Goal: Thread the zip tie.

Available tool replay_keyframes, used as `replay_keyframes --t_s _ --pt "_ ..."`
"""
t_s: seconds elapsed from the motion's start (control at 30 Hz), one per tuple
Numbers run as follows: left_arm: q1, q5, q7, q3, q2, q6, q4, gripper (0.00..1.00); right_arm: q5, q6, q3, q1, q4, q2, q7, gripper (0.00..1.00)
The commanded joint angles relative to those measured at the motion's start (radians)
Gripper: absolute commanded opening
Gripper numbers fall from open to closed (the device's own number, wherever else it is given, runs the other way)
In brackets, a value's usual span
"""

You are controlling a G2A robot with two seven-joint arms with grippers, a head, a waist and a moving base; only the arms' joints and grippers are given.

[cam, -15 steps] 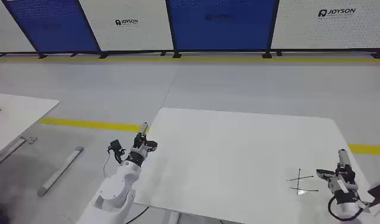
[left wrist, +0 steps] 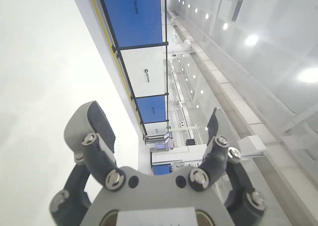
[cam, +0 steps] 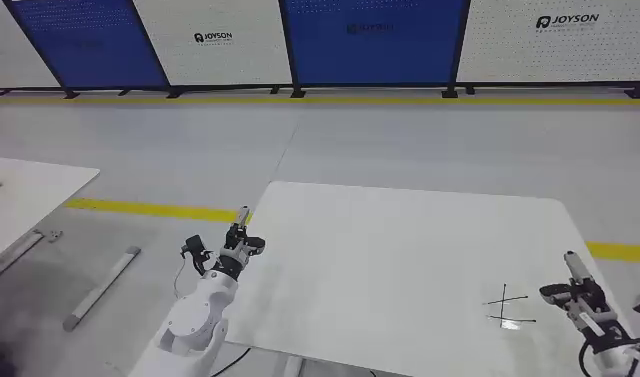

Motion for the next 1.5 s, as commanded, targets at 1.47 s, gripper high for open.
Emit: replay_keyframes --t_s 1.47 --pt "0.000 0.000 0.000 0.000 0.000 0.000 0.000 1.00 -0.354 0.117 -0.070 0.320 0.095 0.074 0.719 1.00"
